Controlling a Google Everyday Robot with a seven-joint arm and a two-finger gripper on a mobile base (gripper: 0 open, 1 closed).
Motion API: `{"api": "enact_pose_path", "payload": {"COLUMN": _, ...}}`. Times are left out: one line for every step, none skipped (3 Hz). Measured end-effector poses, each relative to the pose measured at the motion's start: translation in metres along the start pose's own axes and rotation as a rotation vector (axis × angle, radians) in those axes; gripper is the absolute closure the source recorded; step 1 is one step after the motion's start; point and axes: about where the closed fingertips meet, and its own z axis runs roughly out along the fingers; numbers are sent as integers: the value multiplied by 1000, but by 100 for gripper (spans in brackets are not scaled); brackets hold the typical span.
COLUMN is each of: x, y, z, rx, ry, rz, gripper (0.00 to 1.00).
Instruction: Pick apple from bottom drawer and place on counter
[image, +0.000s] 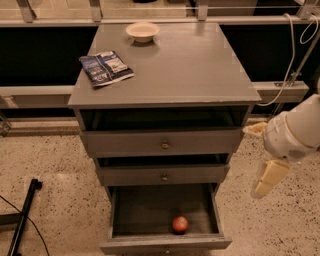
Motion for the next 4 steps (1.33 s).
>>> {"api": "enact_pose_path", "payload": {"x": -3, "y": -19, "z": 5, "rx": 83, "ry": -8, "rz": -76, "gripper": 0}}
{"api": "enact_pose_path", "payload": {"x": -1, "y": -21, "z": 31, "rx": 108, "ry": -1, "rz": -103, "gripper": 0}}
{"api": "enact_pose_path", "payload": {"x": 7, "y": -12, "z": 82, "rx": 142, "ry": -81, "rz": -132, "gripper": 0}}
{"api": "enact_pose_path", "payload": {"x": 28, "y": -25, "z": 114, "rx": 212, "ry": -150, "rz": -209, "gripper": 0}}
